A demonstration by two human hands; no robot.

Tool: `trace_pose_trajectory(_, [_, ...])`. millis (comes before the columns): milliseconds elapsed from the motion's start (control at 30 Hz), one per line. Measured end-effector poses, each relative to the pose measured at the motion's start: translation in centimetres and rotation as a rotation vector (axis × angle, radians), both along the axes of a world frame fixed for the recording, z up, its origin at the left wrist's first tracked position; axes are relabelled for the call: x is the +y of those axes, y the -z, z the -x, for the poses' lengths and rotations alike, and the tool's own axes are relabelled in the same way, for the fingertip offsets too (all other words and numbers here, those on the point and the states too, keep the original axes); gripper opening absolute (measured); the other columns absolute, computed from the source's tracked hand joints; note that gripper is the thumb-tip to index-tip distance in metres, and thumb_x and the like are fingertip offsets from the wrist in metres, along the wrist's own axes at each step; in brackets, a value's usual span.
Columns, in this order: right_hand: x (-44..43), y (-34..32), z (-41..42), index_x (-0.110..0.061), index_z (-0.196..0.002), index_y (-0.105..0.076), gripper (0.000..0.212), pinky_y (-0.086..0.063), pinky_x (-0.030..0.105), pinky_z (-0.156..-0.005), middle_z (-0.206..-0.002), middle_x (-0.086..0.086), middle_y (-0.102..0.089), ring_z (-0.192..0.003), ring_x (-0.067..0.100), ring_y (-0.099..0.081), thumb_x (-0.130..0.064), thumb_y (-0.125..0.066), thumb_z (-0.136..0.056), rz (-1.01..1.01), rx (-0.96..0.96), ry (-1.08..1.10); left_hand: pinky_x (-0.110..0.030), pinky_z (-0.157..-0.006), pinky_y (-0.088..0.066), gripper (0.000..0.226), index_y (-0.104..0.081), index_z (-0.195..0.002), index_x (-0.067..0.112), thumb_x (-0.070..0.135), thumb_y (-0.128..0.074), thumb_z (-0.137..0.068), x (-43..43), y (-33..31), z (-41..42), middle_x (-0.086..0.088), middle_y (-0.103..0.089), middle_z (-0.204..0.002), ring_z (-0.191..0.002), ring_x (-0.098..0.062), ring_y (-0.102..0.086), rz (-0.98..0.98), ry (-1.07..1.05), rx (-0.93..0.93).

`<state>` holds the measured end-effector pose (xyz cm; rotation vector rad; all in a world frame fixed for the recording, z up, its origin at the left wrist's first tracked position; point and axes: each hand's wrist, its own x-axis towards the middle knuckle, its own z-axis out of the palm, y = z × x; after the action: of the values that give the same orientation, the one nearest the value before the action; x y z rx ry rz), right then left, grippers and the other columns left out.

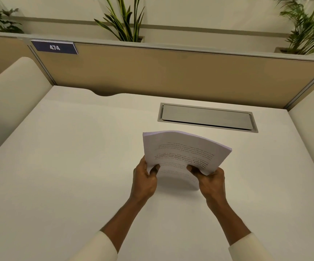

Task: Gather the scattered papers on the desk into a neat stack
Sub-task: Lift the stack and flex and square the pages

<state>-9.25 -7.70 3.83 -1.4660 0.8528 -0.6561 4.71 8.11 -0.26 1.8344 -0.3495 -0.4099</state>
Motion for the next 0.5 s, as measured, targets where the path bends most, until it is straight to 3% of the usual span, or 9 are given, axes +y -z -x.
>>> trace_pose_trajectory(133, [0.07,0.27,-0.24,-0.059,-0.083,-0.079,0.048,-0.057,0.023,-0.074,-0.089,-0.030,-0.080,-0.084,-0.006,-0.075,-0.014,-0.093,-0.082,-0.031,-0.015,0.022,0.001,-0.082,-0.053,0.047,-0.064,-0.141,0.025,0.000,-0.068,-0.102,-0.61,-0.15,0.59,0.033,-0.074,-0.115,-0.108,0.019,-0.065,0.016,-0.018,0.016])
trace_pose_trajectory(233, [-0.40,0.12,-0.27,-0.058,-0.085,-0.079,0.046,-0.059,0.012,-0.068,-0.093,-0.027,-0.081,-0.086,-0.003,-0.076,-0.014,-0.093,-0.082,-0.019,-0.032,0.031,-0.001,-0.080,-0.054,0.047,-0.064,-0.139,0.032,0.004,-0.069,-0.102,-0.92,-0.31,0.60,0.042,-0.072,-0.114,-0.107,0.019,-0.066,0.019,-0.021,0.010])
trace_pose_trajectory(400, [-0.61,1.02,0.05,-0.045,-0.086,-0.079,0.036,-0.059,0.019,-0.072,-0.089,-0.027,-0.081,-0.086,0.002,-0.077,-0.011,-0.093,-0.082,-0.031,-0.014,0.025,0.000,-0.082,-0.054,0.046,-0.064,-0.142,0.024,0.002,-0.069,-0.102,-0.83,0.16,0.86,0.021,-0.075,-0.120,-0.110,0.015,-0.066,-0.009,-0.023,-0.005])
trace_pose_trajectory(500, [-0.46,1.05,0.07,-0.053,-0.084,-0.081,0.043,-0.059,0.011,-0.065,-0.091,-0.029,-0.081,-0.087,-0.001,-0.076,-0.012,-0.092,-0.083,-0.038,-0.017,0.013,0.000,-0.082,-0.053,0.041,-0.065,-0.139,0.021,0.001,-0.068,-0.103,-0.69,0.31,1.02,0.016,-0.075,-0.119,-0.113,0.003,-0.069,-0.011,-0.039,-0.007])
